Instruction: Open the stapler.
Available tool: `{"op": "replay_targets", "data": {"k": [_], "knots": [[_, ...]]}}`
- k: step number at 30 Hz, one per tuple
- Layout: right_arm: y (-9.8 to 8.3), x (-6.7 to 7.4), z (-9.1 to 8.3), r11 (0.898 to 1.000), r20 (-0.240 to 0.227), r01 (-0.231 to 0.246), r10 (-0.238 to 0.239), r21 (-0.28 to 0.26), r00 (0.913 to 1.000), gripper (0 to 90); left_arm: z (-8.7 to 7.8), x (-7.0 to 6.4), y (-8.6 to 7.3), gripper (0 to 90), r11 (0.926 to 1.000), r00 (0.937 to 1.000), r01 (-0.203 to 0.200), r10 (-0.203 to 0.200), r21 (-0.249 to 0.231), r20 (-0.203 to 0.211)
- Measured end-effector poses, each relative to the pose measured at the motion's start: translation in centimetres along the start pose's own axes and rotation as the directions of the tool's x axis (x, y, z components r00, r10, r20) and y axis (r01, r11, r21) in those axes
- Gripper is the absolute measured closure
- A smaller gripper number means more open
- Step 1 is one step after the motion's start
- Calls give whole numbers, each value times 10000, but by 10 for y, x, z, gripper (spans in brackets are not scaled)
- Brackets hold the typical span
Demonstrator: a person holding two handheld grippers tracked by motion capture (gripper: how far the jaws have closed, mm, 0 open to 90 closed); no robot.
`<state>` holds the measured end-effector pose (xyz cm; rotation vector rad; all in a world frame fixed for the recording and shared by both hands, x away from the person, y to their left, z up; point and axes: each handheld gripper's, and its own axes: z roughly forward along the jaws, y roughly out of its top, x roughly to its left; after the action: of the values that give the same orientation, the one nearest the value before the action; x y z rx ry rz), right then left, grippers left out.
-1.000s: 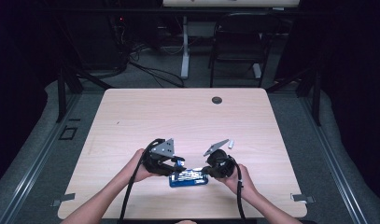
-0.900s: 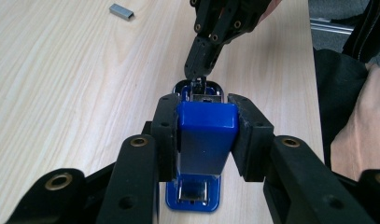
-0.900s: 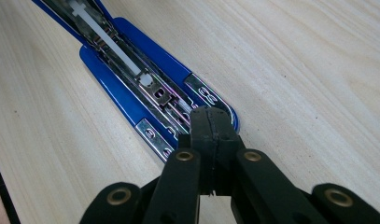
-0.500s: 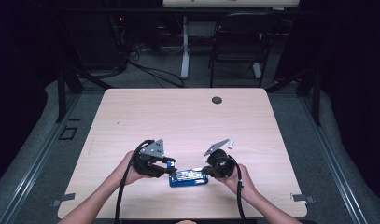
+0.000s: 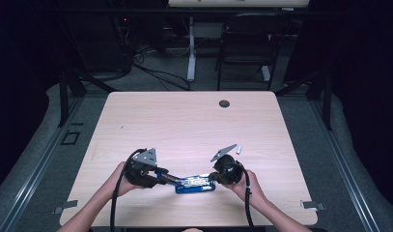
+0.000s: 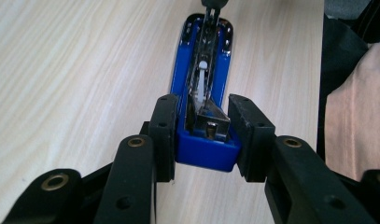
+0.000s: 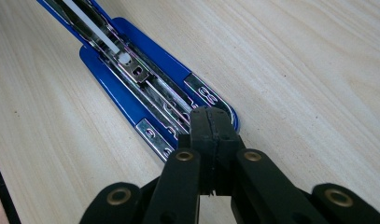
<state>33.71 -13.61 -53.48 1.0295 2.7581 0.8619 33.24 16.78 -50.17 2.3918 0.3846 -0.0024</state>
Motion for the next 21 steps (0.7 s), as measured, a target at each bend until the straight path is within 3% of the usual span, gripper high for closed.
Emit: {"op": "replay_targets", "data": {"k": [2, 3, 12, 15, 16, 21], "knots": [[0, -1, 0, 10000, 13, 21, -21, 17, 10000, 900, -1, 1, -1, 645, 9997, 9999, 7, -4, 227, -112], [0, 0, 0, 10000, 5, 26, -26, 36, 10000, 900, 0, 1, -1, 645, 9998, 10000, 16, -17, 184, 67], [0, 0, 0, 10000, -2, -2, 2, -16, 10000, 900, 2, 4, -6, 640, 9986, 9999, 77, -84, 530, 134], [0, -1, 0, 10000, -11, -5, 5, -28, 10000, 900, 2, 4, -6, 639, 9974, 10000, 90, -88, 711, -31], [0, -1, 0, 10000, -39, 1, -1, -16, 10000, 900, 3, 5, -7, 639, 9980, 9998, 101, -110, 624, 136], [0, -1, 0, 10000, -53, -2, 2, -22, 10000, 900, 5, 6, -13, 635, 9968, 9995, 272, -285, 754, 160]]}}
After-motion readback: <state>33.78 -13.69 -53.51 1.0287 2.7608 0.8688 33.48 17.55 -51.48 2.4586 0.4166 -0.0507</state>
